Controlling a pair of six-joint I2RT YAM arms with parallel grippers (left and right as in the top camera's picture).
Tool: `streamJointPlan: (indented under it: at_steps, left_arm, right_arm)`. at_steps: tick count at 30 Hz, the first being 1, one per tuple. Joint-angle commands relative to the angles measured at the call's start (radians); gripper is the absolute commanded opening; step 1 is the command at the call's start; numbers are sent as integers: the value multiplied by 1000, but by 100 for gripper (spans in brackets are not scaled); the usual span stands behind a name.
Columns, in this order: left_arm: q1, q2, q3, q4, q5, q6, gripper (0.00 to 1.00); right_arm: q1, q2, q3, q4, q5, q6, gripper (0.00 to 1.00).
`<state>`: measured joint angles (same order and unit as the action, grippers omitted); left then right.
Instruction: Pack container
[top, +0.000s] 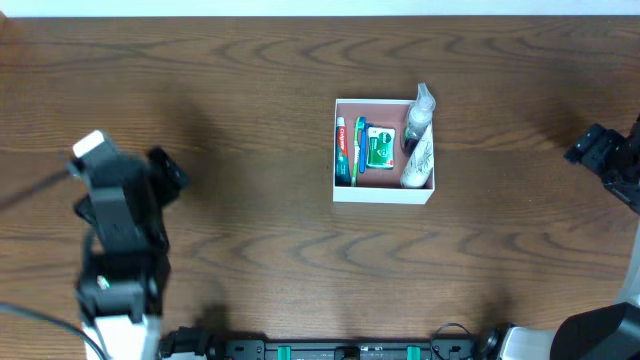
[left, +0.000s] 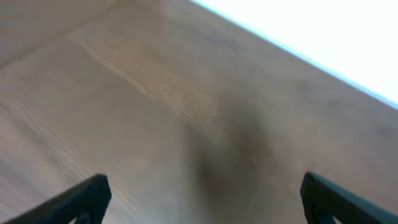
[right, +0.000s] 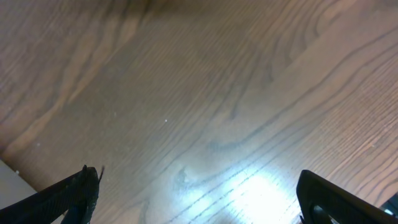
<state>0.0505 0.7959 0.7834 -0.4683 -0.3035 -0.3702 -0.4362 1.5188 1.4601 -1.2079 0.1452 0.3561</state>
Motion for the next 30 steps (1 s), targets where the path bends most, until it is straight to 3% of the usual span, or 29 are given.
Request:
streamJointPlan:
  at_steps: [1, 5, 10, 22, 30]
  left_arm:
    - [3, -126, -188, 142, 80, -35, 98]
    - [2, -286, -374, 331, 194, -36, 98]
    - [-43, -442, -506, 446, 245, -37, 98]
    - [-98, -775, -638, 485, 240, -35, 98]
    - [-98, -794, -648, 509, 233, -31, 98]
  right_arm:
    - [-10, 4, -3, 0, 0, 14, 99]
    - [-10, 4, -3, 0, 0, 14, 99]
    - [-10, 4, -3, 0, 0, 14, 99]
    - [-10, 4, -3, 0, 0, 14, 99]
    - [-10, 4, -3, 0, 0, 14, 99]
